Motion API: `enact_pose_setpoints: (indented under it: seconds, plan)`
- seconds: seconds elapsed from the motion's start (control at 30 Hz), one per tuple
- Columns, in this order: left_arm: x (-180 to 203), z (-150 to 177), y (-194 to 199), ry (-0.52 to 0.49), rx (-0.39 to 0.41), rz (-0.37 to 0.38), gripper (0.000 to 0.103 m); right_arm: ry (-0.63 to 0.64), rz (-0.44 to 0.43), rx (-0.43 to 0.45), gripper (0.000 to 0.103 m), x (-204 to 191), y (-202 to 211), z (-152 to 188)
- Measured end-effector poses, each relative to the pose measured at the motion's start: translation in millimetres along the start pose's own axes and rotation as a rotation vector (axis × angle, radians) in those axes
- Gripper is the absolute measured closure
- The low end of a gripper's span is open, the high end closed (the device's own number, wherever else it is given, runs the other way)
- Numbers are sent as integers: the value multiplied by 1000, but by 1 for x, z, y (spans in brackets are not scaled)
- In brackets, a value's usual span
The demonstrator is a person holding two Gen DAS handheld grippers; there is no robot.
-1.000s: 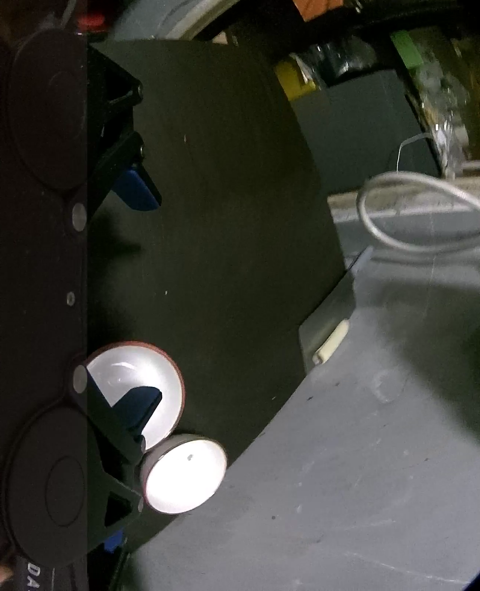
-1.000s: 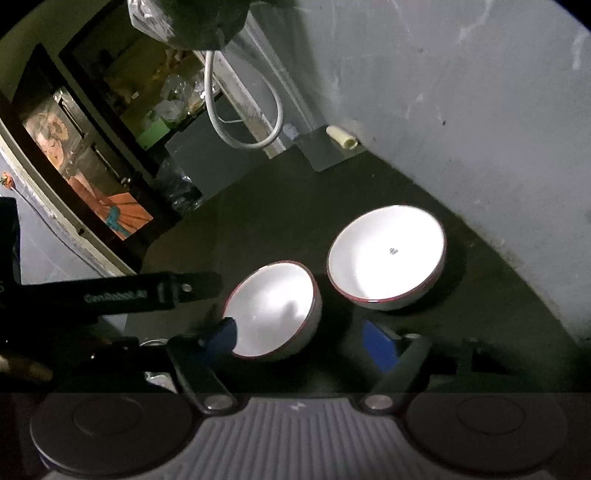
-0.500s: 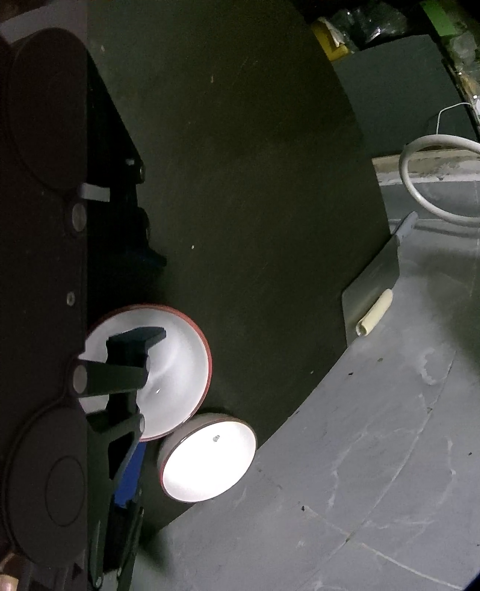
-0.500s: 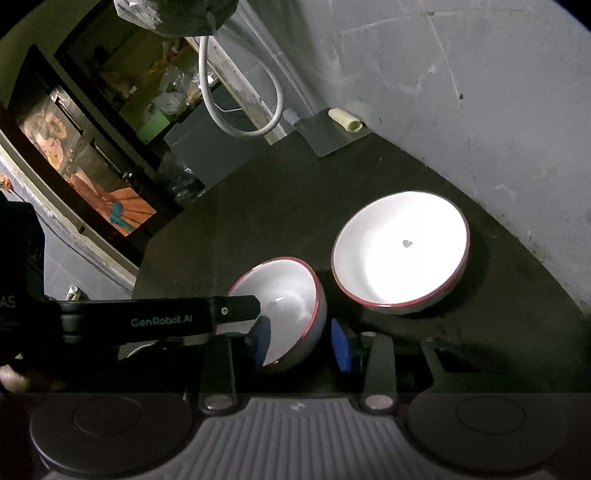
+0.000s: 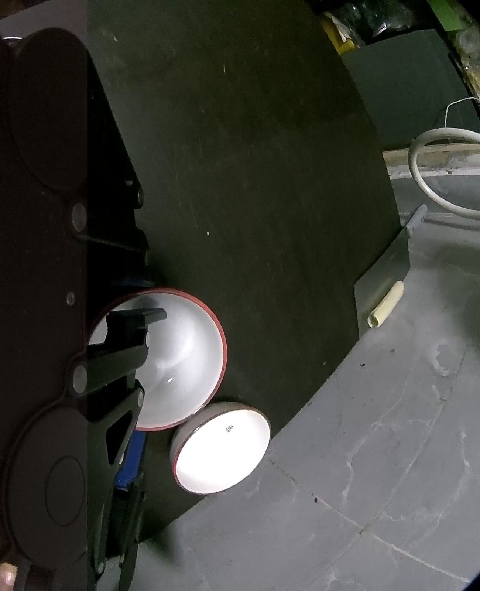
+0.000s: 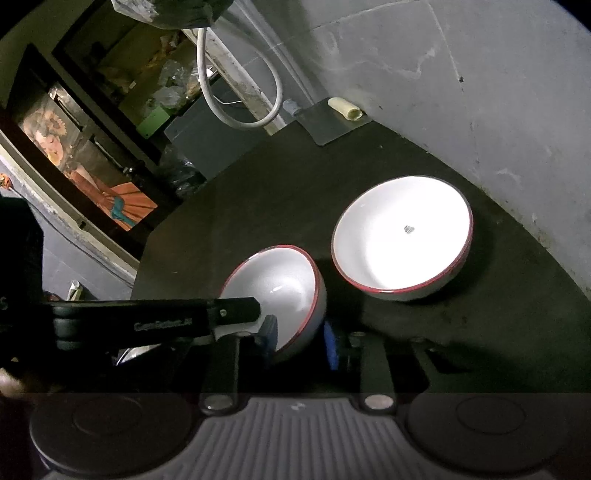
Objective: Organize plates and bowls
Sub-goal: 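Close the left tool on the white bowl rim and lift it, then carry the white bowl over the small steel bowl and lower it inside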
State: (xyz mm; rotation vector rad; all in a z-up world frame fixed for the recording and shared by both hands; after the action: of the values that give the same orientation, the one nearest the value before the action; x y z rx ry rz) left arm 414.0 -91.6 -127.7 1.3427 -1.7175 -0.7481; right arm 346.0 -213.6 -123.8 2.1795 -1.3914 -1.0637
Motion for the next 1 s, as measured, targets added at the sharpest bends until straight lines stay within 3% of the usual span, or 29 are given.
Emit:
enact_pose_setpoints:
  seconds: [0.53, 1.0]
  plan:
    - [-4, 13, 65, -7, 99, 28, 92, 65, -32, 79, 75, -45, 50, 3]
    - [-31, 85, 145, 54, 143, 69, 92, 135, -85, 67, 75, -113, 110, 57]
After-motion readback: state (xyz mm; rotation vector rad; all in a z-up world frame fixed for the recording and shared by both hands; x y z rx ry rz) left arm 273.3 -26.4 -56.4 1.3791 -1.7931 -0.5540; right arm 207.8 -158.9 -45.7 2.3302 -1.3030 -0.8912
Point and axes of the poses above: each gripper's, at about its wrist camera, not at the fingertips, and y roughly against the way its jaws point, x to its right, z to its underside, the point moved 9 cm from there along -y, roughly the way its jaws point, and after that the axes turned 10 degrees about y, right-handed, at the moved point
